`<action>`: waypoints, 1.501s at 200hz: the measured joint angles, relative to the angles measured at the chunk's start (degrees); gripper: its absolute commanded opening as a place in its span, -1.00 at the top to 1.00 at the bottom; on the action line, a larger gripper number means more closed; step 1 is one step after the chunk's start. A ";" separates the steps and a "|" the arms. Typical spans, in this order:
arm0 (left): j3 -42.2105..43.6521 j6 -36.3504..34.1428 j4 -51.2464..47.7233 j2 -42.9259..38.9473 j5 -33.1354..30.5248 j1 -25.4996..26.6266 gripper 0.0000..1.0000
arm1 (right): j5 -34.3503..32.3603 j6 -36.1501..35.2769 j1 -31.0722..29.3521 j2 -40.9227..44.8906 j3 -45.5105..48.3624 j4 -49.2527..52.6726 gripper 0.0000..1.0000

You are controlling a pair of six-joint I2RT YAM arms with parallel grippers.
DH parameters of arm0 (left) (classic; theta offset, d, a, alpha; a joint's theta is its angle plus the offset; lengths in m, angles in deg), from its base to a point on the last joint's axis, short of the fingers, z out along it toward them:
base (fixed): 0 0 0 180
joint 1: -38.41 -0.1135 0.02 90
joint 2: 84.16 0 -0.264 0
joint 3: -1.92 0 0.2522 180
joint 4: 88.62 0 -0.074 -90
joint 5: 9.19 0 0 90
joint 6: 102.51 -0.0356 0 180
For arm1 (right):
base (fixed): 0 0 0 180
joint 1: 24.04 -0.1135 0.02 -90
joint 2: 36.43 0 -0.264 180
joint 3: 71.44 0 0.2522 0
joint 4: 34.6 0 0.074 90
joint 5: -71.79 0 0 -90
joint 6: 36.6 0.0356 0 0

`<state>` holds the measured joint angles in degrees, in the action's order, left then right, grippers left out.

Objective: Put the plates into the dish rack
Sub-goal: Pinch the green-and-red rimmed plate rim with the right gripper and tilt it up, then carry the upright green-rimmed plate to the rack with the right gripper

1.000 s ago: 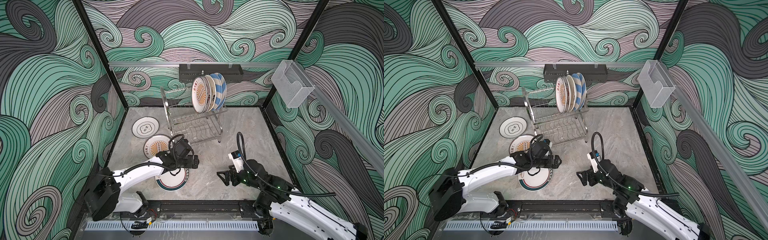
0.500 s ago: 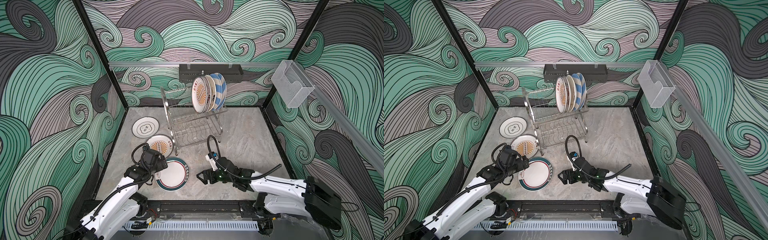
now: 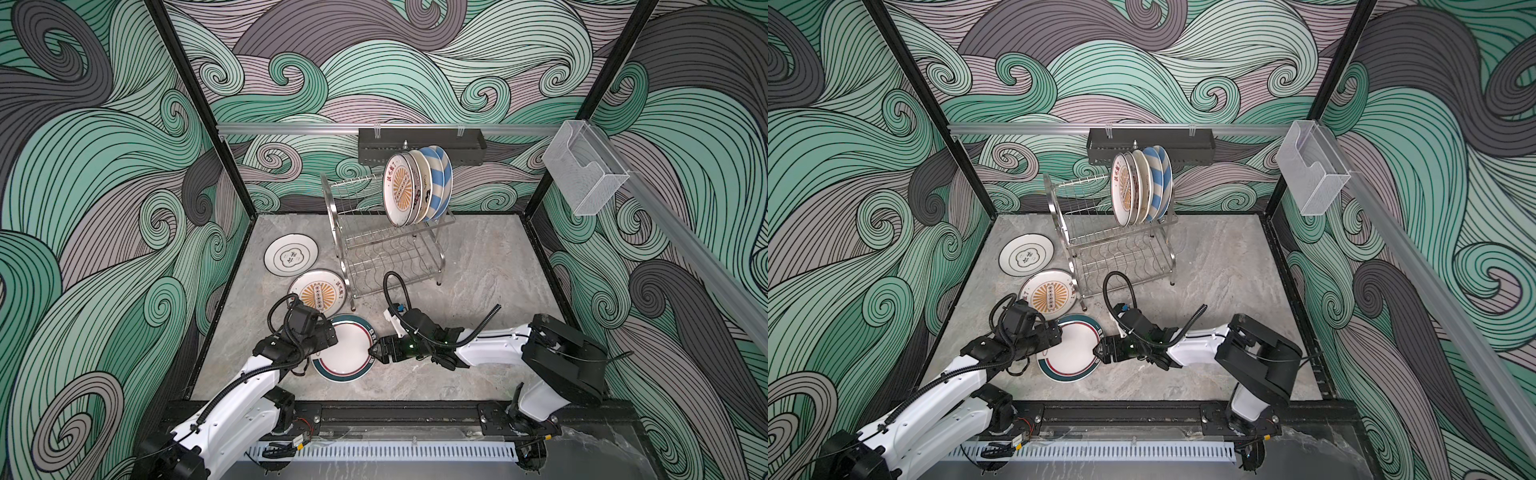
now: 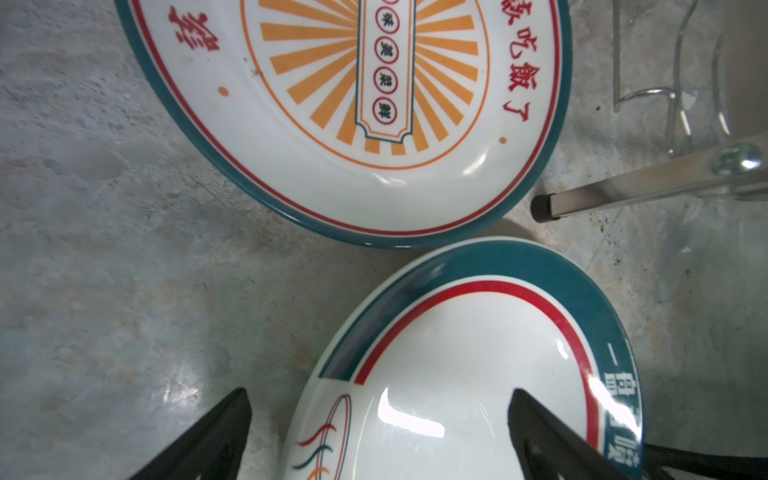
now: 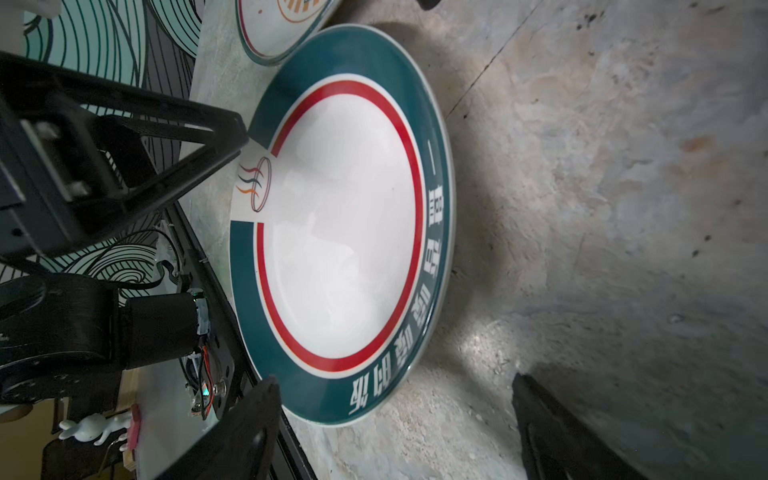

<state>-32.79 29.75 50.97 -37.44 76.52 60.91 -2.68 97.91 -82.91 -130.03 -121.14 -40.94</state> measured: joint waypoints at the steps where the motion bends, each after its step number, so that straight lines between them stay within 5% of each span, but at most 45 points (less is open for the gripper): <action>1: 0.07 0.02 0.15 -0.02 0.15 0.00 -0.97 | 0.04 0.04 0.00 -0.11 0.00 -0.22 -0.72; 113: 1.73 1.03 1.81 -1.22 8.85 0.00 -0.97 | 1.07 4.68 0.00 -4.98 -0.55 -8.72 -0.44; 219: 3.54 0.98 1.77 -5.07 13.20 -0.13 -0.97 | -0.55 7.21 0.70 -5.27 1.29 -8.72 0.45; 300: 3.87 0.94 1.53 -5.73 14.56 0.59 -0.97 | -1.64 8.66 1.38 -3.78 1.60 -6.60 0.72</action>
<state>-28.92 30.69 52.50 -43.16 91.07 61.50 -4.32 106.57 -81.53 -133.81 -119.55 -47.54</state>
